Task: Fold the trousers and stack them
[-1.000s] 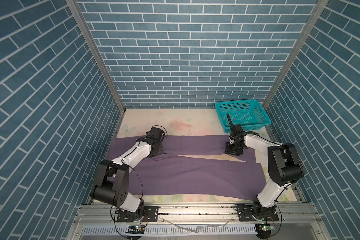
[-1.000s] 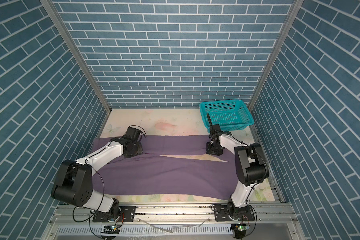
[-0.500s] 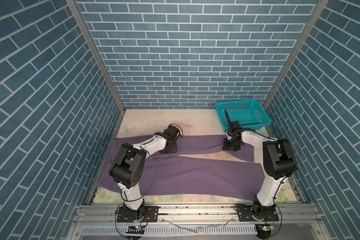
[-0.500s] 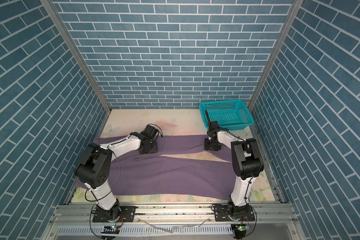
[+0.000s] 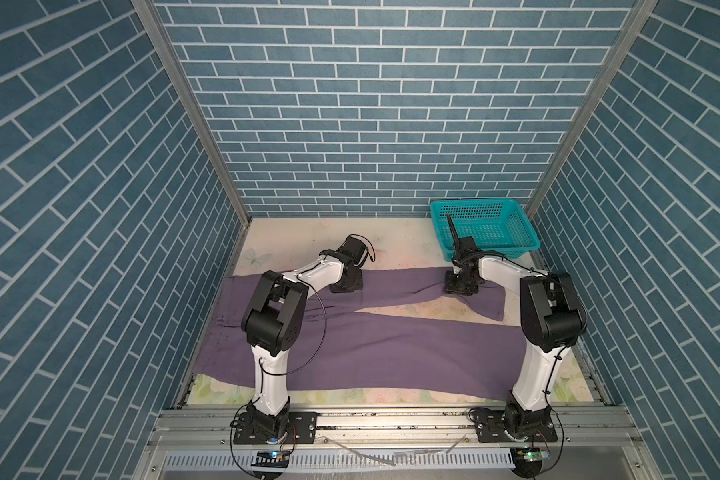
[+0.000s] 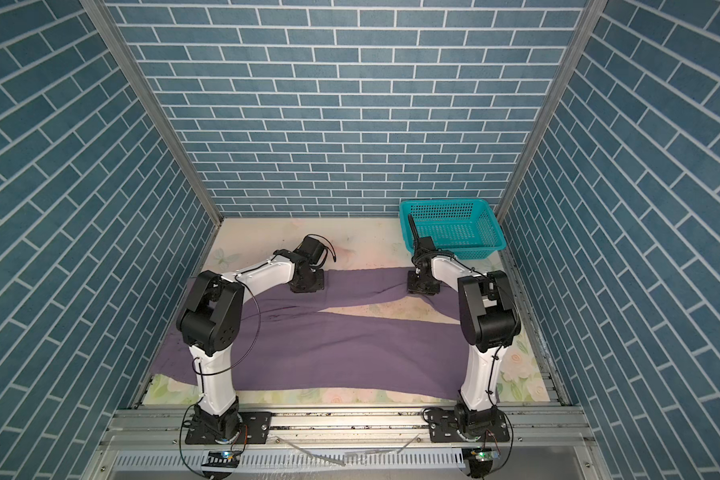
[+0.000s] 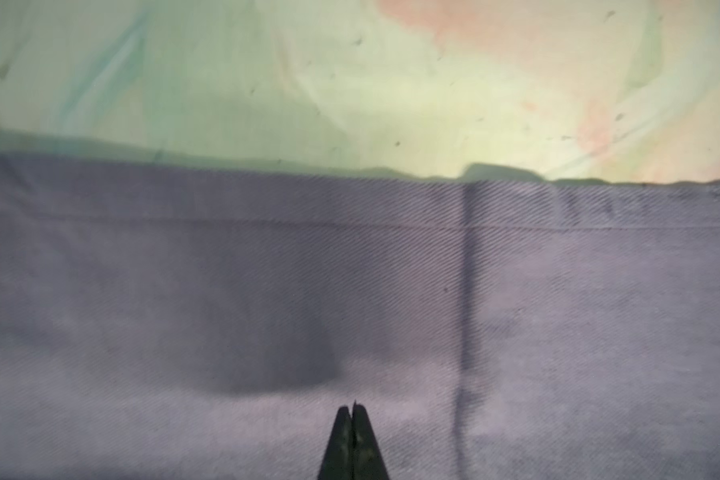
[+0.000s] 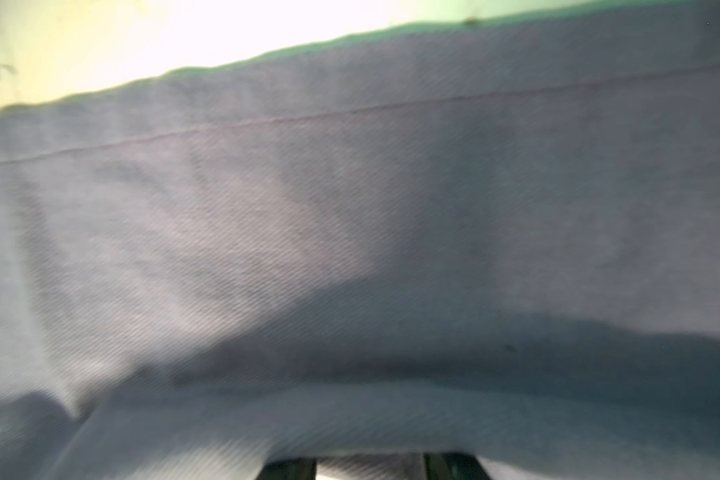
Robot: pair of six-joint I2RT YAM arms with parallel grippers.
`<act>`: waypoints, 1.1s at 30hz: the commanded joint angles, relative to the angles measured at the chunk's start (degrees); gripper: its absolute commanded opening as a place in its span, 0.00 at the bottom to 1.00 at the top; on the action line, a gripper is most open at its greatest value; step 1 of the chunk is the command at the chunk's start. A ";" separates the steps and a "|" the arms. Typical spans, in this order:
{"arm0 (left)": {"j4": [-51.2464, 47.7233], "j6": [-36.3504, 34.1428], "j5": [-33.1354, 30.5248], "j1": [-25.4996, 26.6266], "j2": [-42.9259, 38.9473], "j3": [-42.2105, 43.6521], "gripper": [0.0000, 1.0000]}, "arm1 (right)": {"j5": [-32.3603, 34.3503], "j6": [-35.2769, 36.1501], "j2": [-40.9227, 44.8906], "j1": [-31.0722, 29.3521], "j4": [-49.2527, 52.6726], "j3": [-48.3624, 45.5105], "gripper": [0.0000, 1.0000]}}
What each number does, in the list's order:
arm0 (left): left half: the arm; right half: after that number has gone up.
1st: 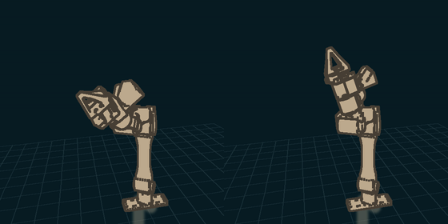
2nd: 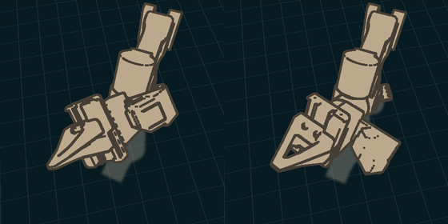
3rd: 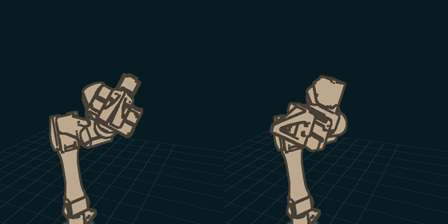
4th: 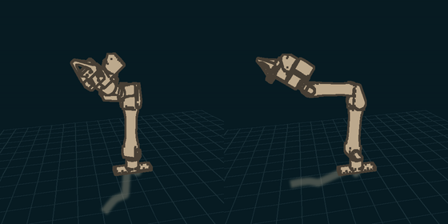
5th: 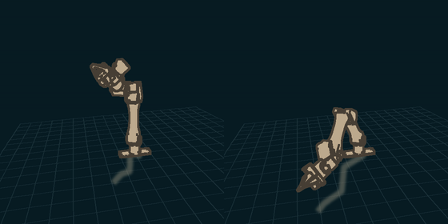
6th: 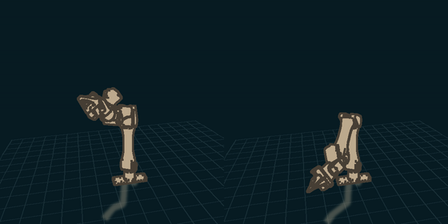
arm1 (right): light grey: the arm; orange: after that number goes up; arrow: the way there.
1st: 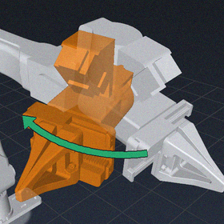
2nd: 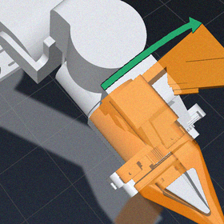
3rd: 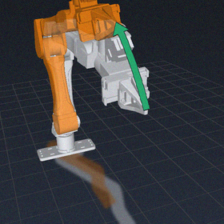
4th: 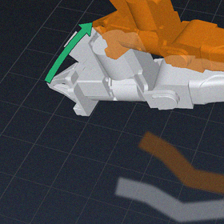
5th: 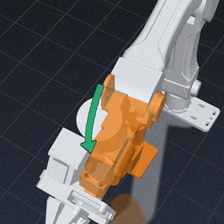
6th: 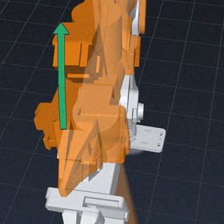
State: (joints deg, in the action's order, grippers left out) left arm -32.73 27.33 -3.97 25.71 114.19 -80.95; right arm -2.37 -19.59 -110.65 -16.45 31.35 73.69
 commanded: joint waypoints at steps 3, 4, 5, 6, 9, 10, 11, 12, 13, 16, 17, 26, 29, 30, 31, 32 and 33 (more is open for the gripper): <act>-3.14 -1.93 -0.47 -0.40 -0.19 -3.19 0.01 | 1.39 0.03 6.46 0.17 -1.24 -3.97 0.43; -3.34 -1.99 -0.37 -0.40 -0.63 -3.23 0.04 | 0.61 0.46 8.08 0.18 -1.84 -5.28 0.44; -3.45 -1.97 -0.19 -0.43 -1.36 -3.01 0.10 | -0.18 1.00 9.68 0.10 -2.40 -6.78 0.44; -3.23 -1.94 0.15 -0.40 -2.32 -2.44 0.15 | -0.88 1.64 11.20 0.02 -2.85 -8.27 0.45; -0.44 -2.68 3.03 0.12 -6.57 1.58 0.34 | -1.54 3.77 14.22 -0.79 -3.26 -11.75 0.46; 0.36 -3.10 3.54 0.52 -8.13 3.02 0.38 | -1.38 4.32 14.61 -1.10 -3.23 -12.49 0.47; 1.00 -3.51 3.78 1.12 -9.73 4.48 0.45 | -0.91 4.74 14.72 -1.48 -3.23 -13.25 0.47; 1.53 -3.87 3.96 1.97 -10.92 5.78 0.53 | -0.69 5.06 14.70 -1.70 -3.22 -13.94 0.47; 1.97 -4.34 4.36 2.63 -11.80 6.87 0.60 | -0.68 5.18 14.25 -1.75 -3.31 -14.36 0.47; 2.87 -5.48 4.43 5.86 -12.81 9.07 0.69 | 0.23 5.18 12.22 -1.83 -3.91 -14.84 0.47; 2.77 -5.83 4.19 7.13 -12.42 9.06 0.71 | 0.29 5.18 11.42 -1.83 -4.48 -14.91 0.48; 1.81 -6.17 3.60 12.72 -5.45 4.48 0.76 | -1.54 0.74 5.45 -1.76 -6.47 -11.26 0.43; 1.06 -6.48 2.74 13.82 -3.17 2.79 0.79 | -1.55 0.43 5.26 -1.57 -5.73 -10.56 0.29; 0.75 -6.71 2.40 14.07 -2.49 2.16 0.80 | -1.75 0.49 5.31 -1.49 -5.53 -10.46 0.24; 0.65 -6.86 2.22 14.31 -1.88 1.65 0.81 | -2.12 0.58 5.40 -1.40 -5.27 -10.36 0.18; 0.74 -7.03 2.31 14.48 -1.33 1.28 0.81 | -2.28 0.58 5.61 -1.31 -5.02 -10.30 0.11; 0.82 -7.23 2.50 14.60 -0.91 0.95 0.81 | -2.29 0.60 5.83 -1.23 -4.71 -10.20 0.05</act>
State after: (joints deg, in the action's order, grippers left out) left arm -30.76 21.19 -0.56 39.44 112.25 -78.32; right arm -3.01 -18.57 -103.48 -17.63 24.75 62.41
